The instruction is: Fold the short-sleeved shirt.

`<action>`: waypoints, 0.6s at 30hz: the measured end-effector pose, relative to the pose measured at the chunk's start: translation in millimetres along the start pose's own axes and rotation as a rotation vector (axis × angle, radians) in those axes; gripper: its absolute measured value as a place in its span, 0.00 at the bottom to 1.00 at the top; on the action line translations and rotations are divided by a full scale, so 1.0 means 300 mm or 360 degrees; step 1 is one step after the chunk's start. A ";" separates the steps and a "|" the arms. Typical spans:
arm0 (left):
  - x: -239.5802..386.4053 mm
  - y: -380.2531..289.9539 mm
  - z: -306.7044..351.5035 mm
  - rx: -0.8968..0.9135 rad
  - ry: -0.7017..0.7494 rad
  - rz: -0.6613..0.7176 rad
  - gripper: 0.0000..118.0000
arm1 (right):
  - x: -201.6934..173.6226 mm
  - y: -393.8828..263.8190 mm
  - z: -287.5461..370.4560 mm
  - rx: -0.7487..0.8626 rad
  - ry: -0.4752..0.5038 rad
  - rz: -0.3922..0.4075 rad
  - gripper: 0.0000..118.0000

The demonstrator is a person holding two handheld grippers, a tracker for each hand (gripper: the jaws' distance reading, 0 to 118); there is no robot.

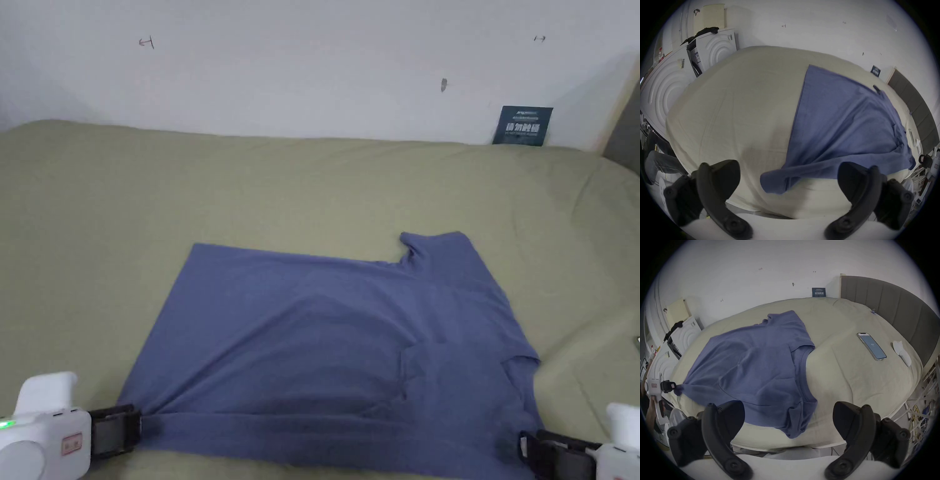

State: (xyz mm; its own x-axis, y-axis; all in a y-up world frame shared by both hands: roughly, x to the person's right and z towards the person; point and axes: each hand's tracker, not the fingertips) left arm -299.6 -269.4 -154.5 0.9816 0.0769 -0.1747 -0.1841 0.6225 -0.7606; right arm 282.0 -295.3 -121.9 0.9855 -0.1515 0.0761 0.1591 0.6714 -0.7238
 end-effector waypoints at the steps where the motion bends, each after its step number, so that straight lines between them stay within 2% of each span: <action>1: 0.003 -0.003 0.012 -0.0047 -0.0007 -0.0021 1.00 | -0.003 0.014 0.016 -0.0014 0.0009 -0.0007 0.96; 5: -0.016 -0.057 0.001 -0.0023 0.0019 -0.0088 0.99 | -0.039 -0.001 0.039 -0.0019 0.0026 0.0049 0.96; 6: -0.008 -0.063 0.033 -0.0008 0.0035 -0.0095 0.92 | -0.046 -0.009 0.048 -0.0007 0.0026 0.0066 0.90; 7: 0.003 -0.064 0.075 0.0006 0.0033 -0.0089 0.80 | -0.051 -0.017 0.056 0.0006 0.0013 0.0079 0.78; 8: -0.003 -0.075 0.093 0.0012 0.0020 -0.0083 0.60 | -0.053 -0.024 0.061 0.0011 0.0006 0.0082 0.58; 9: -0.014 -0.090 0.107 0.0014 0.0003 -0.0054 0.30 | -0.059 -0.032 0.073 0.0008 0.0019 0.0065 0.27; 10: -0.022 -0.106 0.118 0.0024 -0.0004 -0.0019 0.11 | -0.056 -0.042 0.073 -0.0010 0.0066 0.0032 0.06; 11: -0.023 -0.112 0.133 0.0014 -0.0008 0.0006 0.01 | -0.057 -0.055 0.079 0.0013 0.0063 0.0014 0.04; 18: -0.079 -0.117 0.074 -0.0071 -0.0005 -0.0047 0.00 | -0.056 -0.072 0.062 -0.0020 0.0037 0.0085 0.02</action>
State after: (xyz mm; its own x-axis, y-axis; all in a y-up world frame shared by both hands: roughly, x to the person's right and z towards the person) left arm -315.4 -275.9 -109.8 0.9868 0.0614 -0.1500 -0.1572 0.5893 -0.7925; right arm 263.1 -293.8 -94.7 0.9910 -0.1324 0.0214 0.1054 0.6697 -0.7351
